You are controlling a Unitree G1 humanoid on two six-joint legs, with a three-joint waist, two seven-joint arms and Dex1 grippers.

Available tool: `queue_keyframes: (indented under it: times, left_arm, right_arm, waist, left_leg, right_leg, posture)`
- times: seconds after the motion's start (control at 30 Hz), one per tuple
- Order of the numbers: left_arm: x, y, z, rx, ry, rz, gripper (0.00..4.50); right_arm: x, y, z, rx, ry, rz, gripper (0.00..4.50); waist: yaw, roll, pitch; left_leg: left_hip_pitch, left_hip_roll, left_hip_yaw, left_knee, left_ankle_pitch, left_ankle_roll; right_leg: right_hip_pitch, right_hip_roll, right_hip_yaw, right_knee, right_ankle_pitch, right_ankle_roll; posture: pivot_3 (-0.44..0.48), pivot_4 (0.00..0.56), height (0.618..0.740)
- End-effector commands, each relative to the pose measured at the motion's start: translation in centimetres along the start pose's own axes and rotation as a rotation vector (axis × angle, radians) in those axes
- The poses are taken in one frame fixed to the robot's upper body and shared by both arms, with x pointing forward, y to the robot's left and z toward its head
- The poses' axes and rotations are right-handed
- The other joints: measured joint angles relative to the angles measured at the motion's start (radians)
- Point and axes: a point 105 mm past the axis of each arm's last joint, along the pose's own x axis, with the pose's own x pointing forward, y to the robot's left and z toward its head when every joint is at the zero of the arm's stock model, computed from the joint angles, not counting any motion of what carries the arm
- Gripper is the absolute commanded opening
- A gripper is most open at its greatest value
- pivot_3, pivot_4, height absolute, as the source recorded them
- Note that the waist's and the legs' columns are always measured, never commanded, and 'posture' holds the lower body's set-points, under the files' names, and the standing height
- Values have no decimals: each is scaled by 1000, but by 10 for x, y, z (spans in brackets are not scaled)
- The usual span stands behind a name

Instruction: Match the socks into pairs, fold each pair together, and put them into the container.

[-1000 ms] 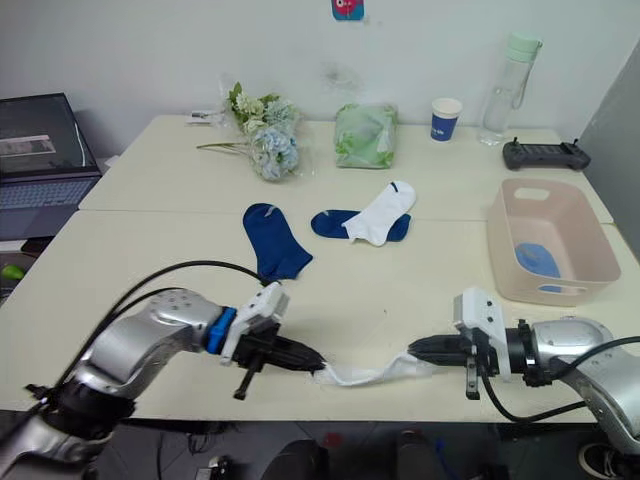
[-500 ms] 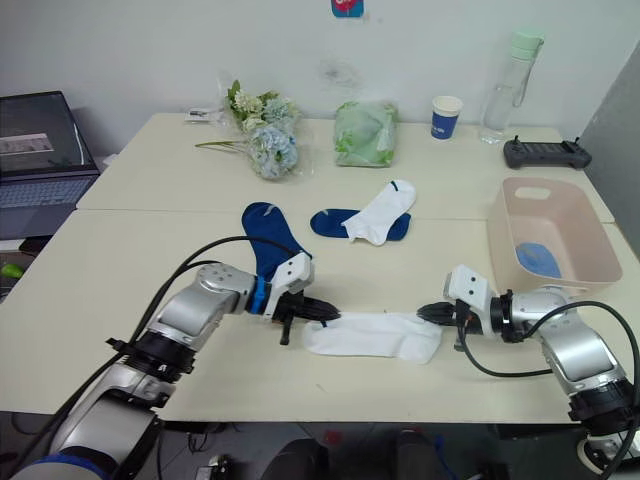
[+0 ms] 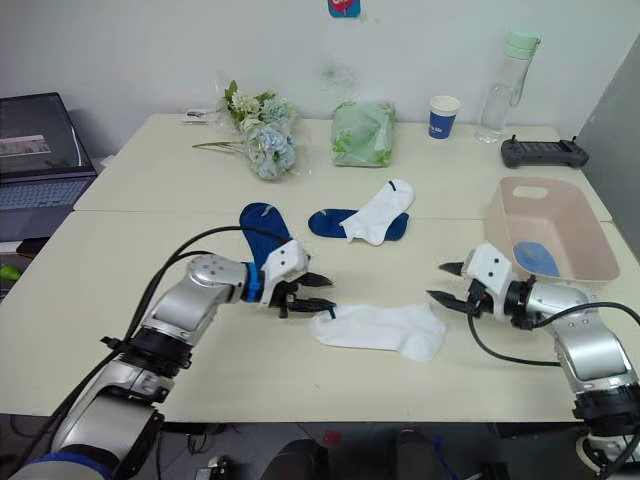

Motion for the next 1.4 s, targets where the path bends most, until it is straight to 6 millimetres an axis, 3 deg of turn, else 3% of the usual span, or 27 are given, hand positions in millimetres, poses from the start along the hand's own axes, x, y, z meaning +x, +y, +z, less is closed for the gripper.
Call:
queue_keyframes:
  times: [0.03,0.07,0.2,0.37,0.4,0.67,0.9,1.03,1.17,1.27,1.4]
  left_arm:
    - [-11,0,29,75,-111,30,2744]
    - [-10,-1,33,96,-133,38,2744]
    - [2,-28,54,91,-282,-28,1860]
    - [23,-58,40,84,-245,-92,172]
    - [26,-61,34,86,-220,-91,8]
    - [25,-65,-22,50,-34,-39,8]
    - [7,-56,-19,16,-66,-18,8]
    - [0,-54,-12,14,-99,-14,8]
    - [-5,-57,0,22,-146,-21,8]
    - [-4,-61,2,13,-151,-35,8]
    - [1,-59,-17,-2,-71,12,8]
  right_arm:
    - [0,11,25,-1,-87,-12,3000]
    - [3,18,27,5,-96,-9,3000]
    - [21,48,26,38,-107,38,2055]
    - [33,64,12,43,-56,51,213]
    - [34,66,7,43,-37,51,6]
    - [19,86,-26,58,81,86,6]
    - [-9,68,-48,9,166,66,6]
    - [-20,55,-40,8,121,40,6]
    - [-15,60,-14,20,11,67,6]
    - [-3,68,-6,46,-19,68,6]
    - [7,83,-20,67,41,88,6]
  waist:
    - [1,0,0]
    - [1,0,0]
    - [2,0,0]
    - [0,0,0]
    - [0,0,0]
    - [1,0,0]
    - [1,1,-1]
    - [1,1,-1]
    - [0,1,-1]
    - [0,1,-1]
    - [1,1,-1]
  left_leg:
    - [0,0,0,0,0,0]
    - [0,0,0,0,0,0]
    - [0,0,0,0,0,0]
    - [1,0,0,0,0,0]
    - [1,0,0,0,0,0]
    - [1,0,0,0,0,0]
    - [2,0,1,0,0,1]
    - [2,0,1,0,0,1]
    - [2,0,0,0,0,1]
    - [2,1,0,0,0,1]
    - [2,0,0,0,0,1]
  right_leg:
    - [0,0,0,0,0,0]
    - [0,0,1,0,0,0]
    - [1,-1,2,0,0,0]
    - [0,0,3,0,0,0]
    - [0,0,3,1,0,0]
    - [0,0,1,0,0,0]
    - [2,1,1,0,0,0]
    - [1,1,0,0,0,0]
    - [1,1,1,0,0,0]
    - [1,0,1,0,0,0]
    - [1,0,1,0,0,0]
  posture:
    - [0,150,740]
    - [0,150,740]
    - [0,150,740]
    - [0,150,740]
    - [0,150,740]
    - [0,150,740]
    - [0,150,740]
    - [0,150,740]
    - [0,150,740]
    - [0,150,740]
    - [0,150,740]
